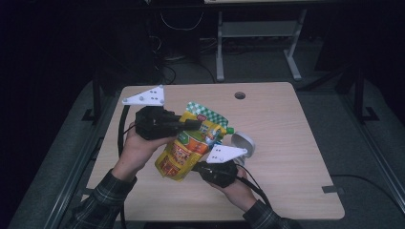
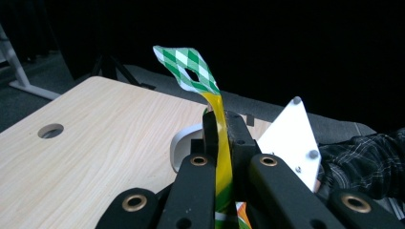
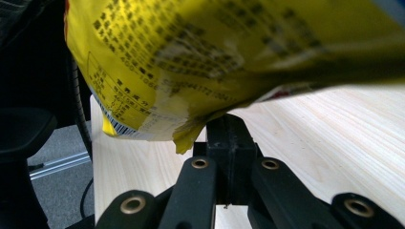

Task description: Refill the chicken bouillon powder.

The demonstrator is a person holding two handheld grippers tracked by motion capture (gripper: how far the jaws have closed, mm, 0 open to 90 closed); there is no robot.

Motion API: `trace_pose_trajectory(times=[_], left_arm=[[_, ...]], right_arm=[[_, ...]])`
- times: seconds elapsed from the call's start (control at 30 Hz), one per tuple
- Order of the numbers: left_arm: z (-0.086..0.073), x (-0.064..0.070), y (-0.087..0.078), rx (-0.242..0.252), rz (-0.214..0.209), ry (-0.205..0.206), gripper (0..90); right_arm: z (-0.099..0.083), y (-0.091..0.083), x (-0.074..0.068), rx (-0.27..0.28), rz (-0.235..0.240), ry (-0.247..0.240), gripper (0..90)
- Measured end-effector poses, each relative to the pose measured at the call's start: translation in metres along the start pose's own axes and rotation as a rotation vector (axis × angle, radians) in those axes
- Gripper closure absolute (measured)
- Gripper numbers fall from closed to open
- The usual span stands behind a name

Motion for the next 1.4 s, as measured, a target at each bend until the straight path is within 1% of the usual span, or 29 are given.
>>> trace_pose_trajectory(times=[0.03, 0.07, 0.2, 0.33, 0.4, 0.47, 0.67, 0.77, 0.87, 0.93, 1.0, 1.1, 1.3, 1.4], left_arm=[[-0.001, 0.0, 0.002, 0.003, -0.003, -0.001, 90.0], [-0.002, -0.001, 0.004, -0.004, -0.003, 0.002, 90.0], [-0.007, -0.003, 0.01, -0.019, -0.007, -0.014, 90.0], [-0.012, -0.005, 0.016, -0.035, -0.007, -0.013, 90.0], [-0.015, -0.005, 0.02, -0.044, -0.008, -0.021, 90.0], [-0.019, -0.007, 0.023, -0.064, -0.012, -0.015, 90.0], [-0.026, -0.007, 0.032, -0.094, -0.015, -0.015, 90.0], [-0.03, -0.009, 0.035, -0.106, -0.014, -0.019, 90.0], [-0.035, -0.012, 0.037, -0.12, -0.01, -0.036, 90.0], [-0.038, -0.014, 0.038, -0.135, -0.013, -0.037, 90.0], [-0.041, -0.015, 0.04, -0.147, -0.009, -0.05, 90.0], [-0.044, -0.018, 0.041, -0.162, -0.007, -0.057, 90.0], [-0.048, -0.021, 0.044, -0.201, 0.002, -0.062, 90.0], [-0.049, -0.022, 0.046, -0.218, 0.006, -0.052, 90.0]], right_arm=[[-0.001, 0.001, -0.001, -0.001, 0.003, -0.004, 89.9], [-0.001, 0.001, -0.002, -0.001, 0.007, -0.001, 89.9], [-0.005, 0.005, -0.007, -0.002, 0.021, -0.001, 89.9], [-0.007, 0.009, -0.012, 0.001, 0.041, -0.003, 89.9], [-0.008, 0.011, -0.014, 0.003, 0.049, -0.004, 89.9], [-0.01, 0.012, -0.017, 0.002, 0.059, -0.006, 89.9], [-0.014, 0.014, -0.02, 0.001, 0.071, -0.002, 89.9], [-0.016, 0.015, -0.022, 0.003, 0.079, -0.004, 89.9], [-0.018, 0.016, -0.023, 0.003, 0.083, -0.001, 89.9], [-0.02, 0.017, -0.023, 0.003, 0.087, 0.004, 89.9], [-0.021, 0.018, -0.025, 0.008, 0.094, 0.002, 89.9], [-0.022, 0.019, -0.026, 0.009, 0.103, 0.002, 90.0], [-0.022, 0.023, -0.03, 0.016, 0.12, 0.009, 89.9], [-0.021, 0.023, -0.031, 0.026, 0.128, 0.013, 90.0]])
Point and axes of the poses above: each handheld gripper's, and its own axes: y roughly forward along the jaws, z roughly out of its top, x roughly to its right, the point moved 10 cm from there along y, roughly forward along the jaws, and after that the axes turned 15 degrees about x, right-handed, at the moved point
